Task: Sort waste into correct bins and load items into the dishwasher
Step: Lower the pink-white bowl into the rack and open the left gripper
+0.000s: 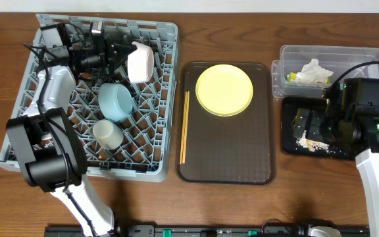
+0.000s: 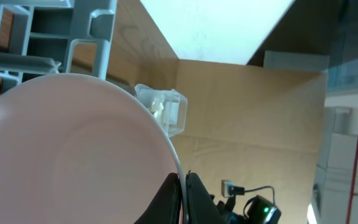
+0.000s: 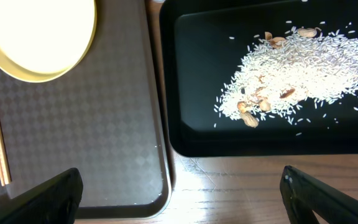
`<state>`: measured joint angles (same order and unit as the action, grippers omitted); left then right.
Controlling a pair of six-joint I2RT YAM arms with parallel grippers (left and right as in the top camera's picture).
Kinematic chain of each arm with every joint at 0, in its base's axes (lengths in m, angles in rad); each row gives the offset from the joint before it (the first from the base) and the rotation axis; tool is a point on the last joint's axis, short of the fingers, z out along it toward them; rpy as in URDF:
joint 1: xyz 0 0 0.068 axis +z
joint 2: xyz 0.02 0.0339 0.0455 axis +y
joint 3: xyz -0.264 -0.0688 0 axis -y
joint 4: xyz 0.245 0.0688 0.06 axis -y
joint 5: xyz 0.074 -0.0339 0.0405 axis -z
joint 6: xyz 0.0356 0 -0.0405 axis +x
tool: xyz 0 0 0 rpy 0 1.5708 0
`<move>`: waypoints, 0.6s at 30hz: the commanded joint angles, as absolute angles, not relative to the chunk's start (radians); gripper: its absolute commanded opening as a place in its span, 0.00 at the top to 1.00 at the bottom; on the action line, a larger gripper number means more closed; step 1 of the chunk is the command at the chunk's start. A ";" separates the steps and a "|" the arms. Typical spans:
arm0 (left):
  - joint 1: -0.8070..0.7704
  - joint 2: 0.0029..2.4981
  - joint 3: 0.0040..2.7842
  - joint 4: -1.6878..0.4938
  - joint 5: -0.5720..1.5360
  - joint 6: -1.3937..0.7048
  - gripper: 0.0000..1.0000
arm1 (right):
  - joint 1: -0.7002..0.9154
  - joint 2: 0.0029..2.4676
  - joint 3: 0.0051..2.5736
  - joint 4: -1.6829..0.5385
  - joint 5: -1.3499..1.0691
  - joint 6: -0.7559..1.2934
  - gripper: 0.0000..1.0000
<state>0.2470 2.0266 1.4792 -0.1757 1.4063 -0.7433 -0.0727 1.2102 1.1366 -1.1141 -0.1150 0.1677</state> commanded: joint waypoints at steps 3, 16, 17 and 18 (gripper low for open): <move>0.245 2.045 1.478 -0.174 1.387 -0.806 0.94 | -0.081 1.201 1.153 -1.115 -0.109 0.160 0.01; 0.268 2.045 1.477 -0.182 1.299 -0.661 0.94 | -0.081 1.201 1.153 -1.116 -0.109 0.160 0.01; 0.272 2.045 1.477 -0.182 1.296 -0.653 0.94 | -0.081 1.201 1.153 -1.116 -0.109 0.160 0.01; 0.277 2.045 1.477 -0.182 1.296 -0.635 0.93 | -0.081 1.201 1.153 -1.116 -0.109 0.160 0.01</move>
<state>0.2539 2.0266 1.4792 -0.1795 1.3205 -0.7166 -0.0727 1.2102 1.1366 -1.1145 -0.1146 0.1677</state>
